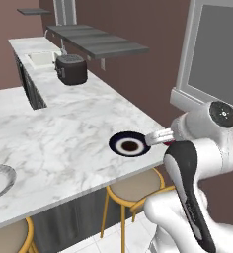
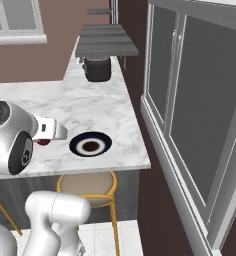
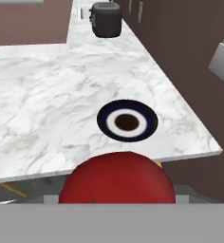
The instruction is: Transport the chicken drumstick and tomato to the fridge. Place the chicken drumstick on the rack containing meat and place the tomato on the rack containing the vegetable, ensuring meats and vegetables are on different racks.
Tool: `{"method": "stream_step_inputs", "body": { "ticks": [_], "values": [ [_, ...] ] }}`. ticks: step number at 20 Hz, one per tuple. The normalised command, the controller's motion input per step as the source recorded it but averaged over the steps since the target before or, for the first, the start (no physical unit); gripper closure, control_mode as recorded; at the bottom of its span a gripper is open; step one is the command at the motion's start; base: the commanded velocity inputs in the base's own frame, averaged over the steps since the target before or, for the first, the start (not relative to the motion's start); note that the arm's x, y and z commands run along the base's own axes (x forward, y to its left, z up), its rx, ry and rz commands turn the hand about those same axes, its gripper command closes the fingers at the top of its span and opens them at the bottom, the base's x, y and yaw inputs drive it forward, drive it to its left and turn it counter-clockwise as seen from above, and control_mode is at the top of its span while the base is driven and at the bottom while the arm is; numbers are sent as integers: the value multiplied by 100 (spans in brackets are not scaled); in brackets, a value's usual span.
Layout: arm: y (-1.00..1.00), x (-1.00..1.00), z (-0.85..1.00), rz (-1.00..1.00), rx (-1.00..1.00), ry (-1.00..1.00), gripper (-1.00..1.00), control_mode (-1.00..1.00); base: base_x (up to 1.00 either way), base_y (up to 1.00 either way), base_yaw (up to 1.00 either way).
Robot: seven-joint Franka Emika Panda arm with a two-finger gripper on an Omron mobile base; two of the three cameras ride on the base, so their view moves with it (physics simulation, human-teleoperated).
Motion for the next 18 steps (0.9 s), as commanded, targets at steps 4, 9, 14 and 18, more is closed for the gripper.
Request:
{"method": "stream_step_inputs", "body": {
  "ticks": [4, 9, 14, 18],
  "values": [
    [10, -93, 52, 11, 0, 0, 100, -100, 0, 0, 0],
    [2, -60, 33, 2, 0, 0, 100, -100, 0, 0, 0],
    [0, -52, 45, -1, 0, -2, 100, -100, 0, 0, 0],
    [-3, -67, 42, -15, 2, -6, 100, -100, 0, 0, 0]
  ]
}}
